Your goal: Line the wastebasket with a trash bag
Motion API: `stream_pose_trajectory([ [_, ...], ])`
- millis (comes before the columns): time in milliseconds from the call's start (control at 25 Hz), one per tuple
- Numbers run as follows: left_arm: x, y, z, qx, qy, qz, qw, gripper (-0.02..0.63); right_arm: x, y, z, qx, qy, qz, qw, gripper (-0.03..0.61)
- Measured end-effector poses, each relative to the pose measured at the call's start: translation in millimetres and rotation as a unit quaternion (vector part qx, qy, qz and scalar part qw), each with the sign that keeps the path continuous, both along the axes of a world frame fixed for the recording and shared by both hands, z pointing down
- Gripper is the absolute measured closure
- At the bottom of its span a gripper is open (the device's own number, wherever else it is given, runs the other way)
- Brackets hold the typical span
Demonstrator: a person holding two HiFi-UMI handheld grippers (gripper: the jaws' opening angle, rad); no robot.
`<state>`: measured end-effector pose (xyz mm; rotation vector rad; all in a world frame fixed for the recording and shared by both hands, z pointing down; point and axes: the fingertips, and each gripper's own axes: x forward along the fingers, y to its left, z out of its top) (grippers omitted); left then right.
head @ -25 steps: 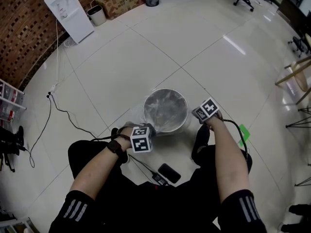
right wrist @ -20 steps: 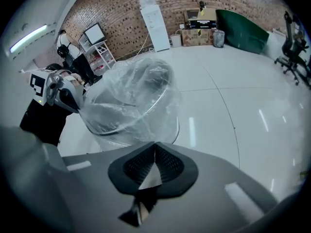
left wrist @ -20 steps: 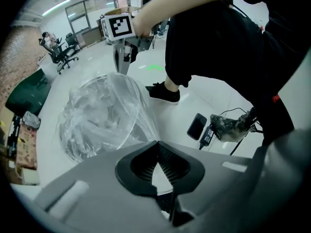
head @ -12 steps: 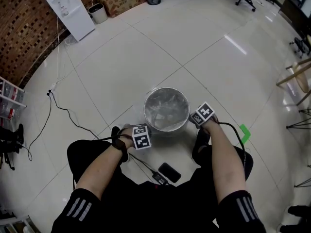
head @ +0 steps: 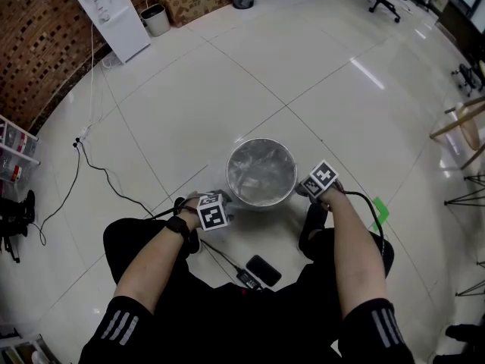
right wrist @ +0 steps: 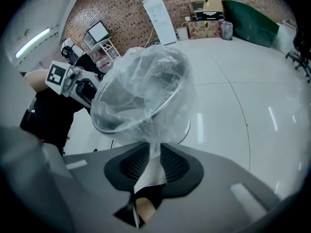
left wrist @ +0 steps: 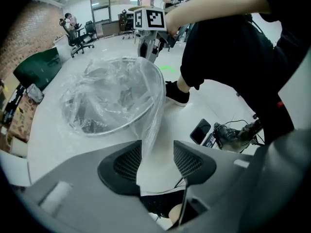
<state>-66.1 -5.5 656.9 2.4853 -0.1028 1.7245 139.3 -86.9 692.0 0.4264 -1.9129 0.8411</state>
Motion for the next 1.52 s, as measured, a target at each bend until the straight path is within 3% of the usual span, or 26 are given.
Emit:
stream_pose_trajectory([
  [120,-9,-1,-19,0.004,0.015,-0.012,0.9998,0.411,6,8,-2,-0.005,0.001,-0.015,1.000,0.468],
  [400,-23,-8,-51,0.007,0.044,-0.062,0.9971,0.411,5,22,-36,-0.018,-0.040,-0.040,0.998,0.446],
  [640,-47,-39,-37,0.043,0.007,-0.123,0.9915,0.414,6,-26,-87,0.085,-0.021,-0.056,0.995,0.446],
  [800,-59,-70,-41,0.047,0.016,-0.208,0.9769,0.427,-6,-60,-112,0.155,-0.004,-0.075,0.985,0.446],
  [920,-54,-84,-46,0.011,0.059,-0.255,0.9651,0.431,-32,-75,-121,0.186,-0.002,-0.105,0.977,0.443],
  [1120,-53,-108,-47,-0.029,0.108,-0.326,0.9386,0.437,-87,-78,-116,0.223,0.026,-0.225,0.948,0.436],
  [1200,-49,-114,-43,-0.039,0.115,-0.339,0.9330,0.457,-100,-79,-108,0.232,0.043,-0.256,0.937,0.434],
  [1360,-40,-122,-33,-0.045,0.109,-0.323,0.9391,0.509,-113,-85,-88,0.227,0.053,-0.270,0.934,0.446],
  [1520,-38,-126,-25,-0.048,0.105,-0.308,0.9443,0.595,-109,-95,-76,0.221,0.068,-0.263,0.937,0.569],
])
